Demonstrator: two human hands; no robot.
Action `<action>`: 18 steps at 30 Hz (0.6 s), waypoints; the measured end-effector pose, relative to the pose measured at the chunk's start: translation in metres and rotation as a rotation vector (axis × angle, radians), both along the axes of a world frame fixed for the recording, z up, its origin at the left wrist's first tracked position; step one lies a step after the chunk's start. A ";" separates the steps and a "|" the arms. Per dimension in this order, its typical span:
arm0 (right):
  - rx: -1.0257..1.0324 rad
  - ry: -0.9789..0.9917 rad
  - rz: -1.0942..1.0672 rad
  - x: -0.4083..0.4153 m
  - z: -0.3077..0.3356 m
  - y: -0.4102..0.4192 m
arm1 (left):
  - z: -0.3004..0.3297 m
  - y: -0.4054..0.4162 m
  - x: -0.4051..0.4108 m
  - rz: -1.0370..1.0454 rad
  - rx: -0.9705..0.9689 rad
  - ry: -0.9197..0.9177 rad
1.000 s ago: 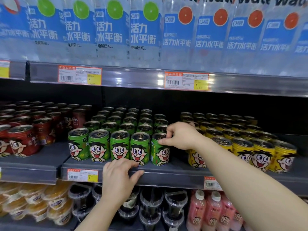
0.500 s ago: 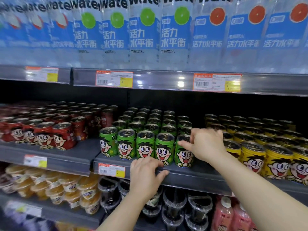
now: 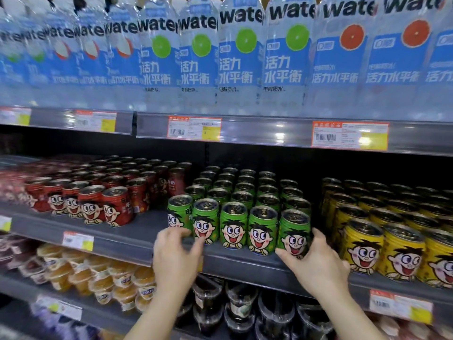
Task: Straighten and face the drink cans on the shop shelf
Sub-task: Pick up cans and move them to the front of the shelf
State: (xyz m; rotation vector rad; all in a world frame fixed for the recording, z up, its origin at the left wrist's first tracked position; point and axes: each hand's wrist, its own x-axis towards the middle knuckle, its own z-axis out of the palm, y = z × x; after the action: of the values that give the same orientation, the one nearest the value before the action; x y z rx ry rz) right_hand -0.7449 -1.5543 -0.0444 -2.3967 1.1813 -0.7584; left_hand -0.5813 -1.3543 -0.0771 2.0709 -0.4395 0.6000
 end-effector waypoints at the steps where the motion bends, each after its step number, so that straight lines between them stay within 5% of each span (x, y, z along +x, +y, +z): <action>1: -0.012 0.012 -0.024 0.003 0.000 0.001 | 0.003 0.008 0.009 0.058 -0.023 0.067; 7: -0.066 0.053 -0.188 0.019 -0.002 0.016 | 0.015 0.017 0.044 0.060 0.252 0.086; 18: -0.060 -0.008 -0.359 0.033 -0.008 0.075 | 0.009 0.047 0.090 -0.210 0.258 -0.049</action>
State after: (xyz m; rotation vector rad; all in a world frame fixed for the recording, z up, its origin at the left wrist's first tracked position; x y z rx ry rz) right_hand -0.7114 -1.4791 -0.0523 -2.2509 1.6314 -0.9198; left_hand -0.4909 -1.3069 -0.0683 2.2185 -0.7867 0.4892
